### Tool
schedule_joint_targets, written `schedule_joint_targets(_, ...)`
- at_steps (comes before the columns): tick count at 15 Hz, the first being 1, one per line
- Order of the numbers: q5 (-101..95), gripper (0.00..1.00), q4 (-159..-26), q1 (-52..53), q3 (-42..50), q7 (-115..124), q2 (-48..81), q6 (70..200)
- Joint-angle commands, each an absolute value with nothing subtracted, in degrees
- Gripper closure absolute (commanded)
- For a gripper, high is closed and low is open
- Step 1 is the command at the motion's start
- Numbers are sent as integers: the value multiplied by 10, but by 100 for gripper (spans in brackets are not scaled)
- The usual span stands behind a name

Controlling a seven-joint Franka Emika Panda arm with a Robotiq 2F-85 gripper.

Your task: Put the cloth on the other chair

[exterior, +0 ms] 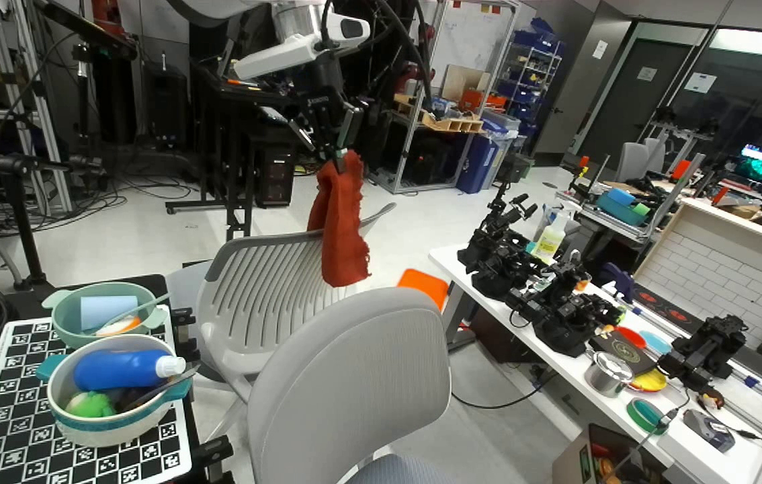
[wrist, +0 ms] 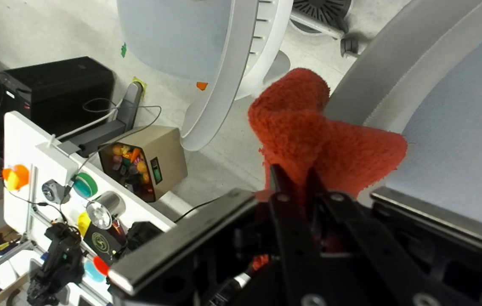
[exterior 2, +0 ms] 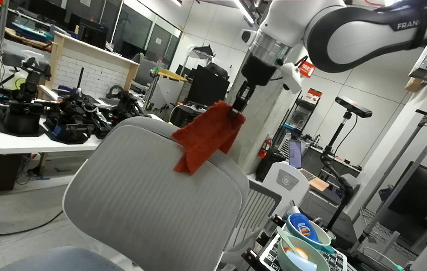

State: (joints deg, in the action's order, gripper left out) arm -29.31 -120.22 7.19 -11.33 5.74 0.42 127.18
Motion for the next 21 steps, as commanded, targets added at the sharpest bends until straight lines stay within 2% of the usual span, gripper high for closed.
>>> schedule_joint_targets(1,-283,97,-1149,83,-105,49,51,1278)
schedule_joint_targets(14,-285,97,-1109,119,-101,186,88,1187)
schedule_joint_targets(15,-287,65,-1105,117,-99,188,90,1184)
schedule_joint_targets(16,-285,64,-1103,116,-96,187,91,1183)
schedule_joint_targets(21,-276,30,-1095,106,-81,169,74,1180)
